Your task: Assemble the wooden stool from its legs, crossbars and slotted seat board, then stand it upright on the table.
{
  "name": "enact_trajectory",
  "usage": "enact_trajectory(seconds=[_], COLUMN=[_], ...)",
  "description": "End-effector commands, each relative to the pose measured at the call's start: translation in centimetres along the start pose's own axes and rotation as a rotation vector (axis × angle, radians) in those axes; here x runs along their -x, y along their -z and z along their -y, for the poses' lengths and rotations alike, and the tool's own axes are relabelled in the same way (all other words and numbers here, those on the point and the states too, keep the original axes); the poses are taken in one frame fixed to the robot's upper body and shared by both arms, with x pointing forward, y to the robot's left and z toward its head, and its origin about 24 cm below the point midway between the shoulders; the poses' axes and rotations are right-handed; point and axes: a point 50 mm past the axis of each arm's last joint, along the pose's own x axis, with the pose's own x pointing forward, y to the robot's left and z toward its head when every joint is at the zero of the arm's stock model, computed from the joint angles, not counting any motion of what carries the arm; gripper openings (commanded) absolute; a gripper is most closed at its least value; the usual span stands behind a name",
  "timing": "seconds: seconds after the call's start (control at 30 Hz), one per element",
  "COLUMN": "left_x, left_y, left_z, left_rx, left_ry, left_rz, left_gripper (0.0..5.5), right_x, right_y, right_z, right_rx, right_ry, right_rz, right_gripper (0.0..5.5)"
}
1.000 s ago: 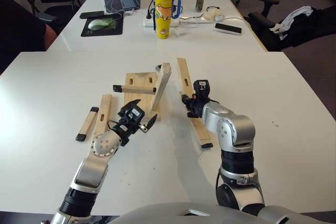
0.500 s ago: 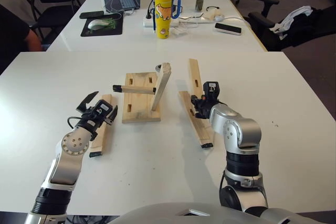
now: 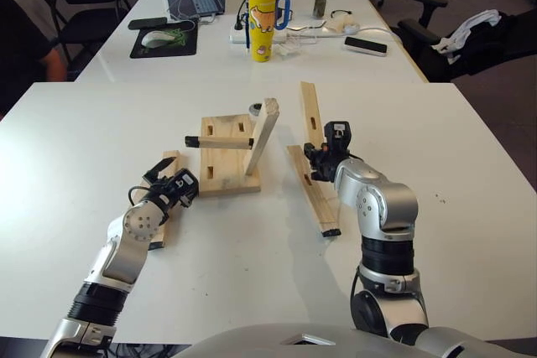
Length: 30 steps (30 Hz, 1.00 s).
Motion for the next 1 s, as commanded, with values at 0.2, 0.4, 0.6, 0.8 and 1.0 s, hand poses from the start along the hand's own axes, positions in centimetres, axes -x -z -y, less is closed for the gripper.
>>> enact_trajectory(seconds=[0.2,0.4,0.6,0.8,1.0], left_x=[-0.4,-0.6,-0.9,-0.4,0.8], left_y=[-1.0,0.5,-0.2,-0.4,-2.4], left_z=[0.4,-2.7,-6.1,-9.7,-13.6], left_rx=[0.04,0.154,0.508,0.631,0.883], left_ry=[0.032,-0.108,-0.174,-0.134,0.032], left_rz=[0.041,0.026,0.197,0.318,0.509], left_gripper=[4.32,4.32,4.32,4.32,4.32], right_x=[0.5,1.3,4.3,10.2,10.8], right_y=[-2.7,-4.3,-7.8,-10.6,-6.4], right_z=[-0.5,2.2,2.1,-0.4,-2.4], right_rx=[-0.091,-0.113,-0.164,-0.215,-0.112], right_ry=[-0.225,-0.145,-0.432,-1.054,-1.28], right_rz=[0.313,0.486,0.725,0.779,0.46], right_gripper=[2.06,2.06,2.06,2.06,2.06])
